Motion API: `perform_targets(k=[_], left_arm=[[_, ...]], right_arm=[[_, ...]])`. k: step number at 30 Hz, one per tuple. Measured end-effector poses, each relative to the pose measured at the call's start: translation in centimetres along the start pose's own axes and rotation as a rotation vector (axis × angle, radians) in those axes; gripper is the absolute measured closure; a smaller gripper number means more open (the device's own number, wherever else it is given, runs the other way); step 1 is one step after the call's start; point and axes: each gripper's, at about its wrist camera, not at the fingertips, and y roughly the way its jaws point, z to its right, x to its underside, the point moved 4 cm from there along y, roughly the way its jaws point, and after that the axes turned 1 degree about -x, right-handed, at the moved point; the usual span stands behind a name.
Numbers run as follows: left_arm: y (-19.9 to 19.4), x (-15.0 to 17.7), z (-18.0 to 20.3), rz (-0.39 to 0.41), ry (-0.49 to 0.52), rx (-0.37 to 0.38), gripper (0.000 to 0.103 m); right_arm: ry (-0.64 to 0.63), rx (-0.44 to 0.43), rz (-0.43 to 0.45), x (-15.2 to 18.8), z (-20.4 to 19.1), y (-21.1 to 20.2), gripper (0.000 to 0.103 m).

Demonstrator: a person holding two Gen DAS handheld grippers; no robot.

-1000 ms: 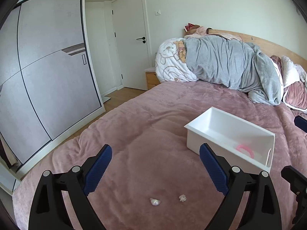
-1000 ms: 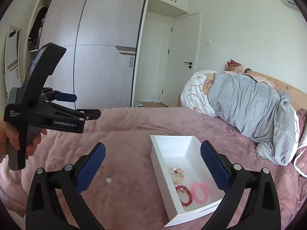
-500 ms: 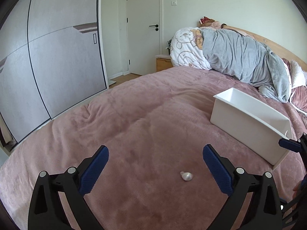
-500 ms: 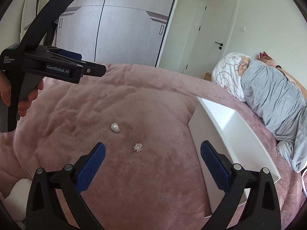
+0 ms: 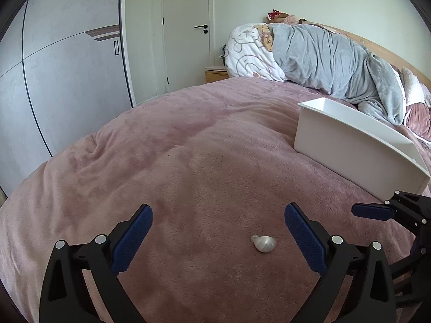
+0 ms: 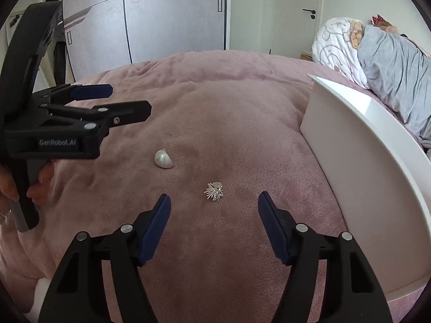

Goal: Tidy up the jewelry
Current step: 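Grasp the silver tassel earring with the right tool while the left approaches the shell pendant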

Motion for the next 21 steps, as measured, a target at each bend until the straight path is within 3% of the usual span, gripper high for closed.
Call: perform_targets(k=[3,7,9,11,18,21], left_arm=[[0.6,0.5,1.2,0.001,0.04,0.008,0.004],[1.7,1.7,2.5,-0.018,0.088,0.001,0.005],[2.1,2.0,2.8,-0.026,0.095,0.004,0.011],[2.5,2.3,2.8,-0.044,0.101,0.005,0.026],[3.4,3.9,2.3,-0.103,0.081,0.048,0.04],[3.6,4.1,2.5,-0.108,0.085,0.066,0.05]], right_arm=[[0.029,0.0,-0.03,-0.2,0.6,1.5,0.05],[0.062,-0.009,-0.068,-0.2,1.0,3.1,0.058],[0.055,-0.004,-0.074,-0.1,0.9,3.3,0.057],[0.045,-0.004,-0.075,-0.1,0.8,3.4,0.057],[0.016,-0.016,-0.092,-0.2,0.6,4.0,0.068],[0.013,-0.022,-0.102,-0.1,0.5,4.4,0.073]])
